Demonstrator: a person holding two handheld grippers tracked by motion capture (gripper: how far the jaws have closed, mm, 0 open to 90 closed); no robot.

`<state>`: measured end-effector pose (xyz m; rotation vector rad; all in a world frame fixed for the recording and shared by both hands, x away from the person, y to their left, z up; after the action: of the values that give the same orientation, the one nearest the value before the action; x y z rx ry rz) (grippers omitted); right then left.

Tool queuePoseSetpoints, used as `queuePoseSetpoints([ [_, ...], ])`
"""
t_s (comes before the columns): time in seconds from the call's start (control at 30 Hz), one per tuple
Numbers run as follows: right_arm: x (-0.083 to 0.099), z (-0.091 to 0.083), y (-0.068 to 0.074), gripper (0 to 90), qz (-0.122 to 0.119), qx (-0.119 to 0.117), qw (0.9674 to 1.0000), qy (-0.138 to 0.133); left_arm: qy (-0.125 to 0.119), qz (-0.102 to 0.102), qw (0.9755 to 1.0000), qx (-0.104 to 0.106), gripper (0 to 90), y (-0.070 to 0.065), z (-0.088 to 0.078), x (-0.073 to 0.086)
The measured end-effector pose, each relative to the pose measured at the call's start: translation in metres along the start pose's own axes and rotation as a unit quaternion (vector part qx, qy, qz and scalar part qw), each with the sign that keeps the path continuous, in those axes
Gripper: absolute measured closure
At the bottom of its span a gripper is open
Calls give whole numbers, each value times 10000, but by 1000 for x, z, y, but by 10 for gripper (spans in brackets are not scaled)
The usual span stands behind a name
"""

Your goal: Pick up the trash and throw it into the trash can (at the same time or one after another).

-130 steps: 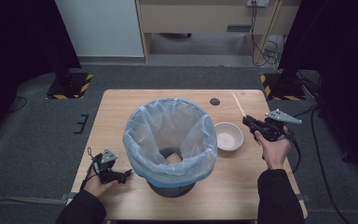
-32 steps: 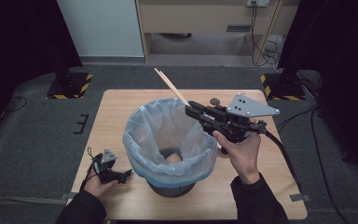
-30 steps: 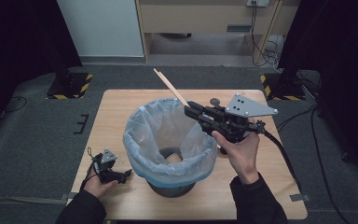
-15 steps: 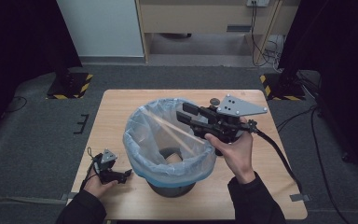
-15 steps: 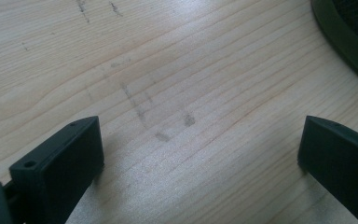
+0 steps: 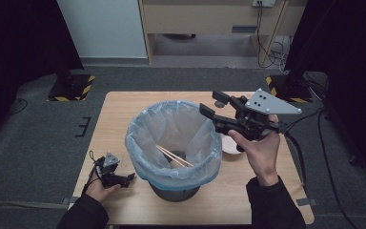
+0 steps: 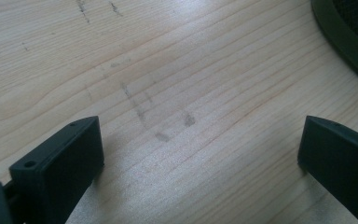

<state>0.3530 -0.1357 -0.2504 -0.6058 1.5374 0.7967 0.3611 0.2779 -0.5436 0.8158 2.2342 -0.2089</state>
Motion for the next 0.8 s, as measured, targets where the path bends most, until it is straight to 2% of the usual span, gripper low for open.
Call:
queuePoseSetpoints([
  [0.2, -3, -14, -7, 384, -228, 416, 9989, 8, 1, 2, 10000, -1, 0, 0, 0, 0],
  [0.27, 0, -19, -12, 384, 83, 279, 9995, -135, 1, 3, 10000, -1, 0, 0, 0, 0],
  [0.37, 6, -26, -19, 384, 96, 418, 9990, -112, 2, 3, 10000, 0, 0, 0, 0, 0],
  [0.5, 22, -37, -35, 373, 258, 562, 9980, -110, 3, 3, 10000, 4, 0, 0, 0, 0],
  [0.63, 44, -48, -57, 370, 511, 800, 9955, -60, 0, 1, 10000, 0, 0, 0, 0, 0],
  [0.8, 68, -54, -92, 371, 829, 1147, 9899, 54, 3, 2, 10000, 5, 0, 0, 0, 0],
])
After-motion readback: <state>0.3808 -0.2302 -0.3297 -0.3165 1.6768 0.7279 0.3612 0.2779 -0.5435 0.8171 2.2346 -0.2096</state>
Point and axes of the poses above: each handheld gripper's, and its own axes: z roughly forward along the jaws, x roughly out of its underside, y roughly to its left, the point moved 1 cm from there along z, roughly forward along the jaws, and after that the axes turned 8 degrees about z, right-handed, at the moved point
